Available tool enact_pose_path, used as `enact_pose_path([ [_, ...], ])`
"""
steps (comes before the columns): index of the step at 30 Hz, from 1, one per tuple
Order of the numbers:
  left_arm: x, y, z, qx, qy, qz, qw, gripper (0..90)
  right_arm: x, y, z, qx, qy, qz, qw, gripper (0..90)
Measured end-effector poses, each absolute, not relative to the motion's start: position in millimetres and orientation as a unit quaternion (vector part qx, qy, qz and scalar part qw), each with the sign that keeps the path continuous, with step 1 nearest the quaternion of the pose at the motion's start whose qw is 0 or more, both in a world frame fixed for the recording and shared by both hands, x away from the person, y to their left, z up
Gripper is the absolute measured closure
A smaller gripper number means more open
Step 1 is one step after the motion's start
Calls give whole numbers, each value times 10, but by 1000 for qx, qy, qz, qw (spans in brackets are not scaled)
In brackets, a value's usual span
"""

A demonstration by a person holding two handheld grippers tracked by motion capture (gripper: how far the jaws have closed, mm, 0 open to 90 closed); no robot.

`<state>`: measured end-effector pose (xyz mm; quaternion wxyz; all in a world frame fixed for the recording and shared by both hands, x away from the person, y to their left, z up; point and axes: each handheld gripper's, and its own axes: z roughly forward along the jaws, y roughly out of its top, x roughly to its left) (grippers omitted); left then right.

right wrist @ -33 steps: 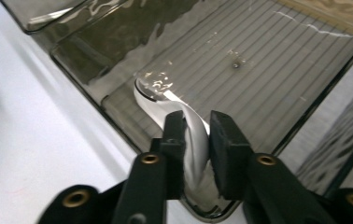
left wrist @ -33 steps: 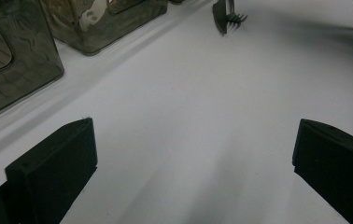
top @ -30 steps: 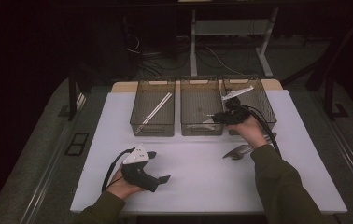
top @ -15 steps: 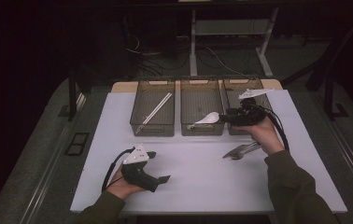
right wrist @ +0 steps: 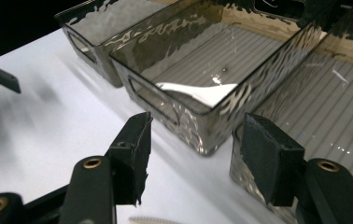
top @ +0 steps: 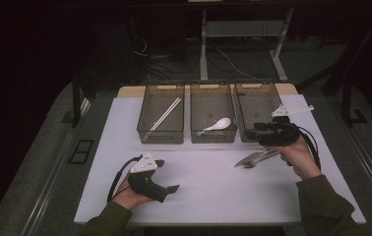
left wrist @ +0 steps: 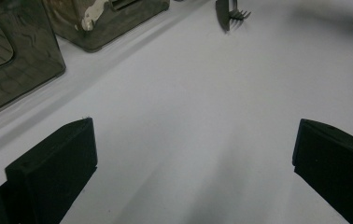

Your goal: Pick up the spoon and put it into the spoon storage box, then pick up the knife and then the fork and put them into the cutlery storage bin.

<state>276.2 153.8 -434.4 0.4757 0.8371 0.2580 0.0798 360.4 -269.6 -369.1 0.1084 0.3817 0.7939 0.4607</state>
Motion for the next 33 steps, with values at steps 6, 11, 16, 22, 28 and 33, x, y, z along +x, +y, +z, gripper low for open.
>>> enact_pose_path([
  [6,2760,1537,-4341,837,259,81,475,0,3461,-2829,-3730,383,796,454,115,432],
  [11,2754,1538,-4336,837,259,83,475,0,3369,-2941,-3800,389,798,446,116,435],
  [16,2757,1540,-4337,837,259,82,475,0,3305,-3067,-3864,399,795,441,119,451],
  [22,2755,1539,-4336,836,259,82,476,0,3312,-3212,-3988,415,797,422,118,579],
  [28,2765,1537,-4339,836,259,82,476,0,3405,-3357,-4085,446,791,395,137,761],
  [33,2762,1535,-4339,837,260,82,475,0,3501,-3485,-4164,472,784,379,141,852],
])
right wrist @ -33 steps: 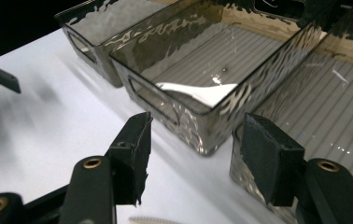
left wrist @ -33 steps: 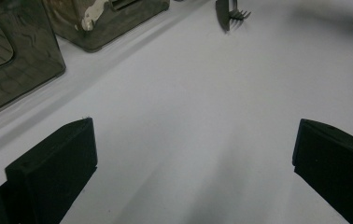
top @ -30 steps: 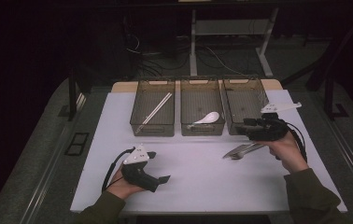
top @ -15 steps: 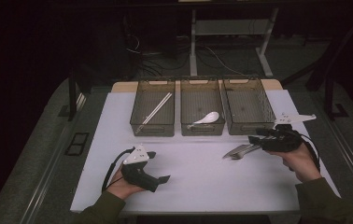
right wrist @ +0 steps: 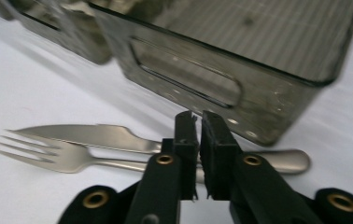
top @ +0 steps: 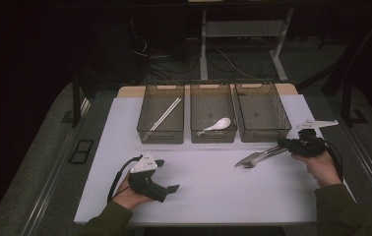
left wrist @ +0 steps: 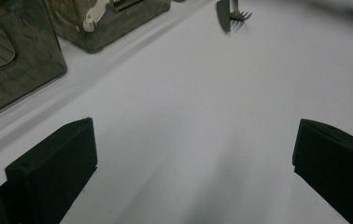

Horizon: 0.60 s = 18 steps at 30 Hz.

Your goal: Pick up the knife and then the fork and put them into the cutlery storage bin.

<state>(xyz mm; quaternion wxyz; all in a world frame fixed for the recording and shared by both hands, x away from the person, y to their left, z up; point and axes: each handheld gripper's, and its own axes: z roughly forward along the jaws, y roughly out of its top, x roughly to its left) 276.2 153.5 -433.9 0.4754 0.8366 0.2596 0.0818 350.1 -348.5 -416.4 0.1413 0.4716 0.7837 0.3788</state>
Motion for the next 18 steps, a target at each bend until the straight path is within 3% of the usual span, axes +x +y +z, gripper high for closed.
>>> enact_pose_path([
  [3,2762,1533,-4344,837,261,81,475,0,3548,-3540,-4210,479,784,369,141,894],
  [18,2763,1533,-4343,837,261,81,475,0,3627,-3455,-4393,473,803,338,130,897],
])
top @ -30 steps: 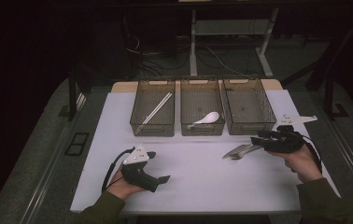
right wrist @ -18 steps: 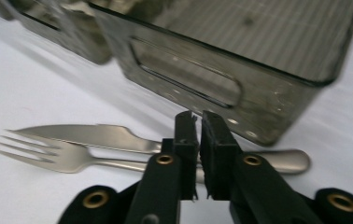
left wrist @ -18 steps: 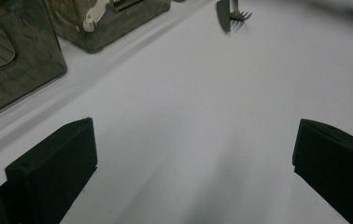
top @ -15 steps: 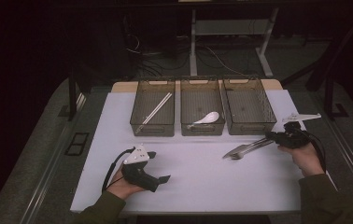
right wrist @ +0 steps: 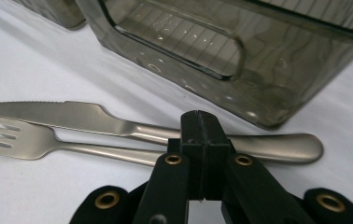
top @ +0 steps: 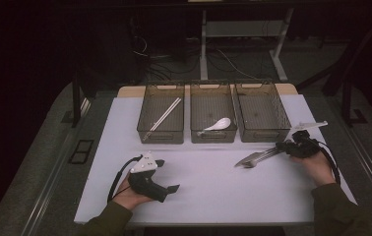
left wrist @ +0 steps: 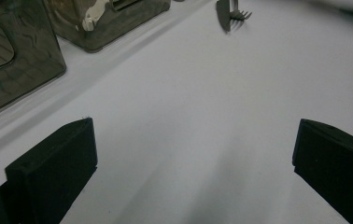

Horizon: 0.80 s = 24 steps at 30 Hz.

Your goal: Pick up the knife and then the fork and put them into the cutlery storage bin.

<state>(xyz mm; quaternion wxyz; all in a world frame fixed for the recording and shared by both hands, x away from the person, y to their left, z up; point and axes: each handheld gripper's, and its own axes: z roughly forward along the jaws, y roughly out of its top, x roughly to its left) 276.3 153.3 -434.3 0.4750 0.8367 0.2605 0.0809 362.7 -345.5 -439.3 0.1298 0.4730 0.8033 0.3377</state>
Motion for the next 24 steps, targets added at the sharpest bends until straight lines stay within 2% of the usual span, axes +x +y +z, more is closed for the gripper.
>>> enact_pose_path([
  [24,2760,1537,-4338,837,260,81,475,0,3535,-3368,-4440,442,832,313,119,899],
])
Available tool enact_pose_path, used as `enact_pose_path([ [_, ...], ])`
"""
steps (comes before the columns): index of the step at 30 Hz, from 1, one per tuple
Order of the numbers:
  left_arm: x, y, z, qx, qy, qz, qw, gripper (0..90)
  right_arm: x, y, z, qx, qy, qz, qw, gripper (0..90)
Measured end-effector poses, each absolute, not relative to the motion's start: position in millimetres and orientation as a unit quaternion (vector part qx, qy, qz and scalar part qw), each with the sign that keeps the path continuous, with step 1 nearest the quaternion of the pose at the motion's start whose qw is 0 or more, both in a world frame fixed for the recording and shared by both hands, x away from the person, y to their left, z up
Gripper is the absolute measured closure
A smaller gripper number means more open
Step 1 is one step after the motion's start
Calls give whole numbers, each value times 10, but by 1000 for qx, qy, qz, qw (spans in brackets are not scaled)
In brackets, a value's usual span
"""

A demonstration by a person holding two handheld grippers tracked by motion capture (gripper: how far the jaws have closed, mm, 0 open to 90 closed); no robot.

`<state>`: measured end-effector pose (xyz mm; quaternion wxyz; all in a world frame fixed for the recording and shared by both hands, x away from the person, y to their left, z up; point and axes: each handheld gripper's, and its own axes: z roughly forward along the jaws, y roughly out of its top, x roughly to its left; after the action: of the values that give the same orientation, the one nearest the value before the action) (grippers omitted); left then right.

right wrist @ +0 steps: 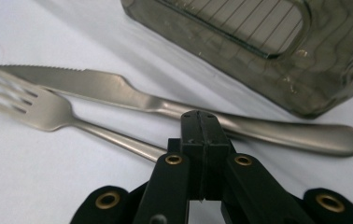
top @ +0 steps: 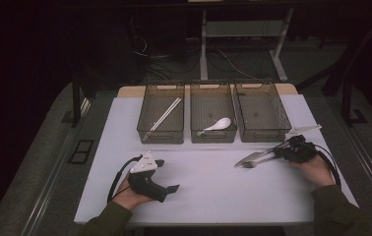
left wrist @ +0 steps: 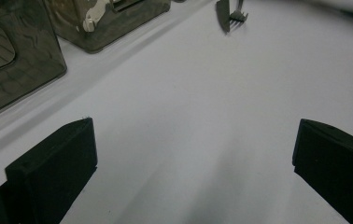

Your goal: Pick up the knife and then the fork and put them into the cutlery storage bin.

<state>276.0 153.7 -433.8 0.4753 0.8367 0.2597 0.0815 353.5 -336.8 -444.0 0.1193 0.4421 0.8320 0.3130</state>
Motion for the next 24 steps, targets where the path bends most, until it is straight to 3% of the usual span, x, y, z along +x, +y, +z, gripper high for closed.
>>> enact_pose_path([
  [24,2755,1535,-4332,836,260,81,476,0,3120,-3384,-4387,401,866,291,67,899],
])
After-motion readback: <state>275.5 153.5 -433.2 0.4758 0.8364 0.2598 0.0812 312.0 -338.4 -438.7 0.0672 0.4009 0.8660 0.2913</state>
